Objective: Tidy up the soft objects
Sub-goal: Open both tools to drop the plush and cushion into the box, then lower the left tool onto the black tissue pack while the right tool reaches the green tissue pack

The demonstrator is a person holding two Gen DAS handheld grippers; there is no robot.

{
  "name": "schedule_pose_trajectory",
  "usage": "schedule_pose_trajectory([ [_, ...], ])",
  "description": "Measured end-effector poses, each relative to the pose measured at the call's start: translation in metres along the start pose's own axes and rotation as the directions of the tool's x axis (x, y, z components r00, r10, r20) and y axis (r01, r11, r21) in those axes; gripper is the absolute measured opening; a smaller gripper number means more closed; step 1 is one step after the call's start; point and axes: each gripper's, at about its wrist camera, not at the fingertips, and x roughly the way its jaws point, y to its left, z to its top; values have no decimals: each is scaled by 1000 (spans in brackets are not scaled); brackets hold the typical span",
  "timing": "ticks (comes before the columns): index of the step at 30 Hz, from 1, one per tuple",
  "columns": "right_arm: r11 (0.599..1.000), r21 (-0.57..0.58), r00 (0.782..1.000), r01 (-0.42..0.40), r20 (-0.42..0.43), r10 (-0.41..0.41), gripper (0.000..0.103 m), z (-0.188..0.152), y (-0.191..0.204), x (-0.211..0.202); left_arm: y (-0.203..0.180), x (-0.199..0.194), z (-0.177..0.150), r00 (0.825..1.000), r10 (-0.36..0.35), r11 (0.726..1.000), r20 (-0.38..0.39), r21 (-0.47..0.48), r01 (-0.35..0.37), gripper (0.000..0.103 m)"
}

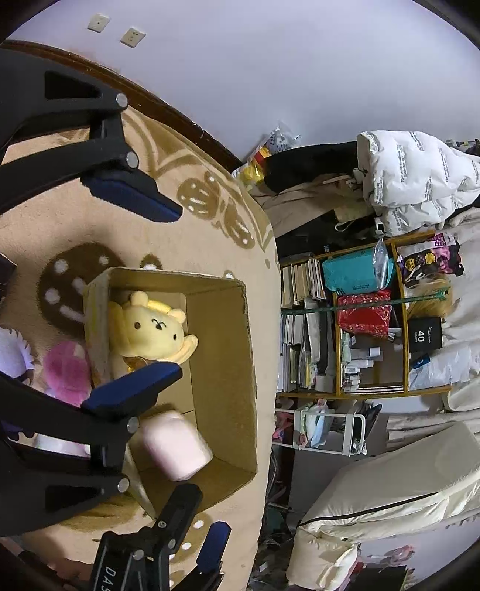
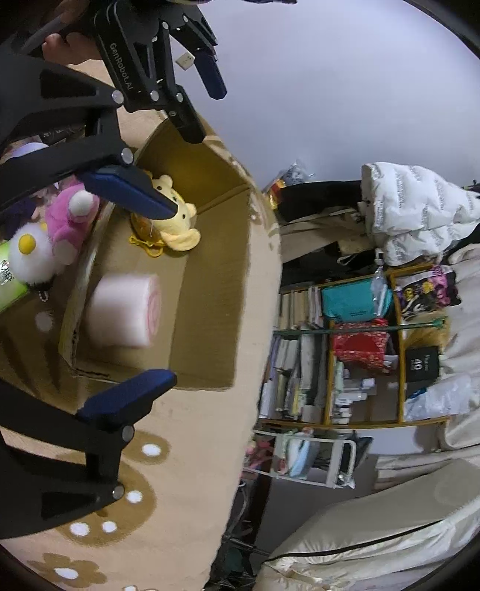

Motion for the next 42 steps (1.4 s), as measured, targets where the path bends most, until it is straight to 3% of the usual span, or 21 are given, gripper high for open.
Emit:
schedule_pose_trajectory([
  [4, 1000, 20, 1000, 3, -23, -3, 89, -3, 0, -7, 8, -8, -2, 1000, 9, 999, 1, -34, -9, 93],
  [8, 998, 61, 999, -4, -40, 6, 91, -10, -2, -17, 16, -14, -4, 1000, 26, 998, -18, -55, -27, 96],
  [10, 998, 62, 999, 2, -32, 0, 98, -11, -1, -24, 21, -18, -5, 999, 34, 997, -28, -70, -36, 99],
  [12, 998, 59, 1000, 10, -12, -9, 103, -12, 0, -32, 25, -22, -7, 999, 32, 996, -41, -85, -35, 100],
  [25, 1000, 24, 999, 6, -49, -5, 103, -29, 20, -55, 44, -57, -34, 989, 25, 991, -145, -126, -44, 100],
  [33, 1000, -11, 995, 23, -98, -24, 103, -41, 35, -62, 39, -58, -57, 962, -4, 994, -274, -106, -26, 100],
  [42, 999, 20, 982, 33, -187, -28, 103, -52, 28, -51, 34, -40, -67, 934, -6, 996, -357, -88, -27, 100],
])
